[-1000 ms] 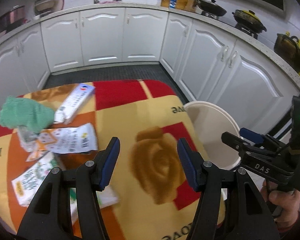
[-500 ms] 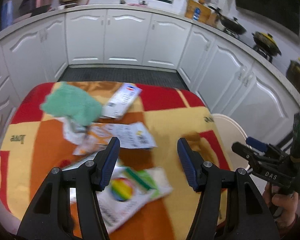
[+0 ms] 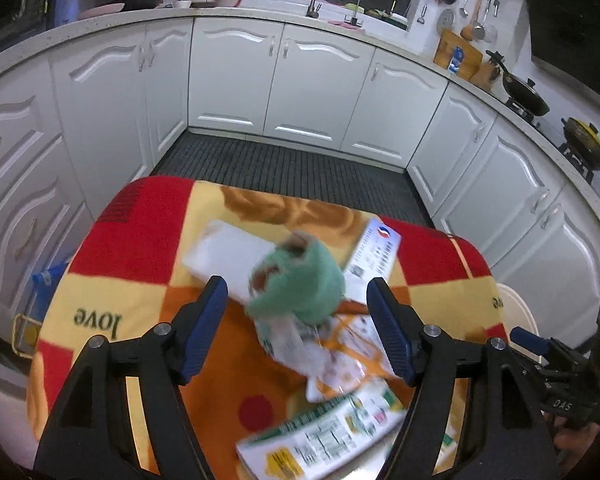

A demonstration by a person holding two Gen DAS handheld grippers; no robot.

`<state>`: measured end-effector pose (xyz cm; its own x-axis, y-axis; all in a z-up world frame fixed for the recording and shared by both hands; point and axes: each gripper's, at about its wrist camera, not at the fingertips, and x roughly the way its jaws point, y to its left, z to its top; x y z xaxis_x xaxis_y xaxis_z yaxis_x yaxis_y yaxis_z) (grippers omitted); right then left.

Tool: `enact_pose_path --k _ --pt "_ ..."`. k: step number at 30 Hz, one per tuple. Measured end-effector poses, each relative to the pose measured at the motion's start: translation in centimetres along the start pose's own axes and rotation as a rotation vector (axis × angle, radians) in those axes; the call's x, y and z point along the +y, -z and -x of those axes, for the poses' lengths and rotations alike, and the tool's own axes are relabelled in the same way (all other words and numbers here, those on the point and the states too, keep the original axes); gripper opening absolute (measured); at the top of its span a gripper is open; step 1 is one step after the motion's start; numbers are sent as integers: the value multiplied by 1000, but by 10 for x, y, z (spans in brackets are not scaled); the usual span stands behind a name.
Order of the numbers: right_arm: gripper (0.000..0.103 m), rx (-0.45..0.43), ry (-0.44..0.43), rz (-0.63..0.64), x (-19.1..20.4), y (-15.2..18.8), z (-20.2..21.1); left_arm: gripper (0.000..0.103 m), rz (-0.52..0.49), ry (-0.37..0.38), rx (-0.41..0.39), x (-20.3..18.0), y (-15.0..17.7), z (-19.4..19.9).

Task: Collect trash
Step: 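Grasp the green cloth with the left gripper while the right grasps the white medicine box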

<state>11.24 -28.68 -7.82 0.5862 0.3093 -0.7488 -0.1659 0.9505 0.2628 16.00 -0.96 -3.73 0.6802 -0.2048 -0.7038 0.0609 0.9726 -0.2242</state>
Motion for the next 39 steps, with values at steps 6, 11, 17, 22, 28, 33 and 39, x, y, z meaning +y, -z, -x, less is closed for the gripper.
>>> enact_pose_path --k 6,11,17,22,28,33,39 --pt "78 52 -32 -35 16 -38 -48 71 -10 24 77 -1 -10 -42" --pt "78 110 -66 -91 26 -69 -93 37 -56 27 104 -1 -14 -64" --pt "78 179 -48 -103 44 -97 -146 27 -8 101 95 12 -26 -48" --pt "57 208 -24 -54 62 -107 -178 27 3 93 46 20 -32 -22" --pt "55 209 3 153 72 -105 -167 27 30 111 52 31 -32 -12" --pt "59 240 75 111 53 -103 -158 27 135 185 112 42 -31 -17" --pt "52 188 50 113 56 -88 -152 30 222 213 144 51 -24 -23"
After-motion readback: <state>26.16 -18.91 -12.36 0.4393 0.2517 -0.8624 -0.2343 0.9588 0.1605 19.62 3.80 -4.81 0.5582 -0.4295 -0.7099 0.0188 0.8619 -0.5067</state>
